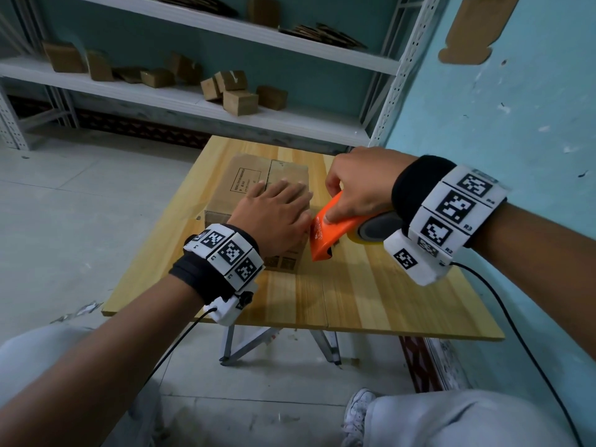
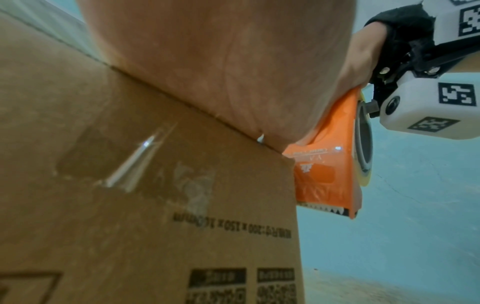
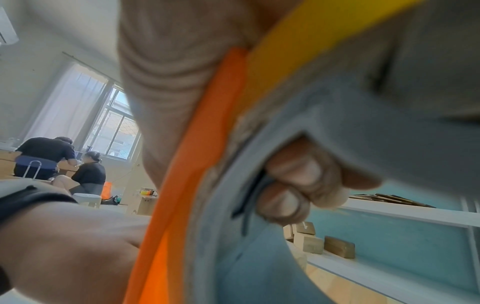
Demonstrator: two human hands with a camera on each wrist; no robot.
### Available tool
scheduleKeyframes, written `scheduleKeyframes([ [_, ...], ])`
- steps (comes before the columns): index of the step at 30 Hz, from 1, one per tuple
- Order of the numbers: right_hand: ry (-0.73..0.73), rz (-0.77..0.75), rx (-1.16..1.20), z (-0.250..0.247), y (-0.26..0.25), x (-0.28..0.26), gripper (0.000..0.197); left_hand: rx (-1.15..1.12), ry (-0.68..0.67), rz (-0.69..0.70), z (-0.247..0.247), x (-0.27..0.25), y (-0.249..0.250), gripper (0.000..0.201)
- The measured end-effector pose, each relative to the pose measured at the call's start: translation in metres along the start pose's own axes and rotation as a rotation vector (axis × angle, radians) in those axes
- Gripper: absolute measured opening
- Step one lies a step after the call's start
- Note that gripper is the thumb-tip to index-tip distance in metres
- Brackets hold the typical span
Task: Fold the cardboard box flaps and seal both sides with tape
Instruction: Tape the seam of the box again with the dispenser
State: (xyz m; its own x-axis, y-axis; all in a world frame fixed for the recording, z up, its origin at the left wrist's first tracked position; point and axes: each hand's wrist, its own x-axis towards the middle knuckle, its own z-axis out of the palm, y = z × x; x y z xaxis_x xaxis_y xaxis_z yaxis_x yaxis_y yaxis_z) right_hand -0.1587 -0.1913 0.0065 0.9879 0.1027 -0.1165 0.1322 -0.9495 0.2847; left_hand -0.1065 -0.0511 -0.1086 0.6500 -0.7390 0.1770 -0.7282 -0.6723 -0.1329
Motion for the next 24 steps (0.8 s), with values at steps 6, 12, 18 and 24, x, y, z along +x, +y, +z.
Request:
scheduleKeyframes([
  [6, 0.050, -0.029, -0.084, -0.001, -0.005, -0.002, 0.030, 0.008, -0.003, -0.002, -0.001, -0.001, 0.000, 0.092],
  [12, 0.101, -0.053, -0.163, -0.002, -0.011, -0.002, 0.032, 0.045, 0.005, 0.013, -0.001, -0.001, 0.001, 0.090],
  [18, 0.110, -0.048, -0.157, -0.001, -0.010, -0.004, 0.031, 0.033, 0.015, -0.001, 0.000, -0.002, 0.000, 0.088],
  [24, -0.001, 0.063, 0.155, 0.004, 0.025, -0.019, 0.031, -0.051, 0.045, -0.047, 0.001, -0.002, 0.001, 0.076],
])
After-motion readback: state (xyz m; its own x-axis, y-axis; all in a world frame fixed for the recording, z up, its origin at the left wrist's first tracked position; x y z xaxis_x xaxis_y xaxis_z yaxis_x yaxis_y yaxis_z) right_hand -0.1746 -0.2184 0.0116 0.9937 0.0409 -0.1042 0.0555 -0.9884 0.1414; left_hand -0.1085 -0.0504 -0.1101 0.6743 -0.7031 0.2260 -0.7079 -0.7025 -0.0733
